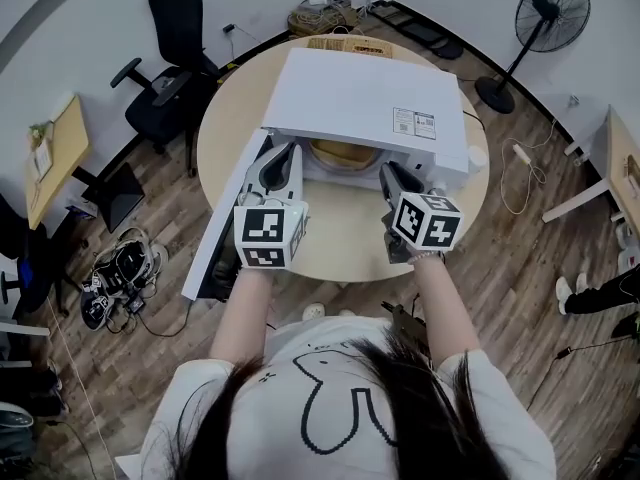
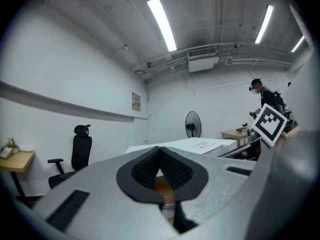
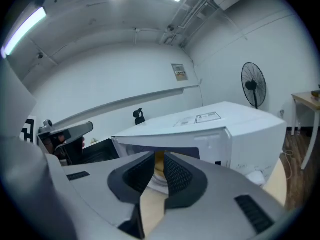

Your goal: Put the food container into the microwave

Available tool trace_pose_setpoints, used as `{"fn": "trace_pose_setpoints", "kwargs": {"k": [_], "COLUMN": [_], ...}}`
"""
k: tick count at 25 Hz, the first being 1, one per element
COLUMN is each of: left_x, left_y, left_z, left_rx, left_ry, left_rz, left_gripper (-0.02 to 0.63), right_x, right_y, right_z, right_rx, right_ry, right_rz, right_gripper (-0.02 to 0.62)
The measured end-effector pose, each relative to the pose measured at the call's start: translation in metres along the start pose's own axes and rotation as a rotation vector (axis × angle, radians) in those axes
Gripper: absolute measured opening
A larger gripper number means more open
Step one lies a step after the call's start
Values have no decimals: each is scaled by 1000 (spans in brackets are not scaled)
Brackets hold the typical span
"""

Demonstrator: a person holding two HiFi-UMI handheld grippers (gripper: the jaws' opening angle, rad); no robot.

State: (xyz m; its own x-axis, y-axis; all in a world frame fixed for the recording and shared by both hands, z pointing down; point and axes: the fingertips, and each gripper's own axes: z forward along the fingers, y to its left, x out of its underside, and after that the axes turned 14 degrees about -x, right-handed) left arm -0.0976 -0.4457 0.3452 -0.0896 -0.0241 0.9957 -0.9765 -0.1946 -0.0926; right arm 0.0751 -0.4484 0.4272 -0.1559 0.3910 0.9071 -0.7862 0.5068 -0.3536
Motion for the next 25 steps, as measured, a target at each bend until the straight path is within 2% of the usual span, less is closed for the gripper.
{"fn": "trace_pose_setpoints", "kwargs": {"k": [6,11,16,22,25], "left_x": [-10,-21,-29,-47,-52], "left_y": [7,14,19,21,20], "left_z": [-4,-4,-3,-8,-8], "left_rx": [-4,8,-3,5,26], "left_ry": [-41,-73,-108,-158,-171], "left_rz": [32,28,105,97,65], "left_gripper": [9,9,9,9,9], "right_x": [-29,-52,-73,-97,-107], "right_y": [26,38,48,60,70], "right_z": [-22,-45,-64,-81,-86], "right_rx": [-14,2,34,56,42], "right_ry": [-29,-83,-113,-178,-223], "right_rz": [-146,-239,-371,-467,-527], "right_gripper": [40,29,29,28,28]}}
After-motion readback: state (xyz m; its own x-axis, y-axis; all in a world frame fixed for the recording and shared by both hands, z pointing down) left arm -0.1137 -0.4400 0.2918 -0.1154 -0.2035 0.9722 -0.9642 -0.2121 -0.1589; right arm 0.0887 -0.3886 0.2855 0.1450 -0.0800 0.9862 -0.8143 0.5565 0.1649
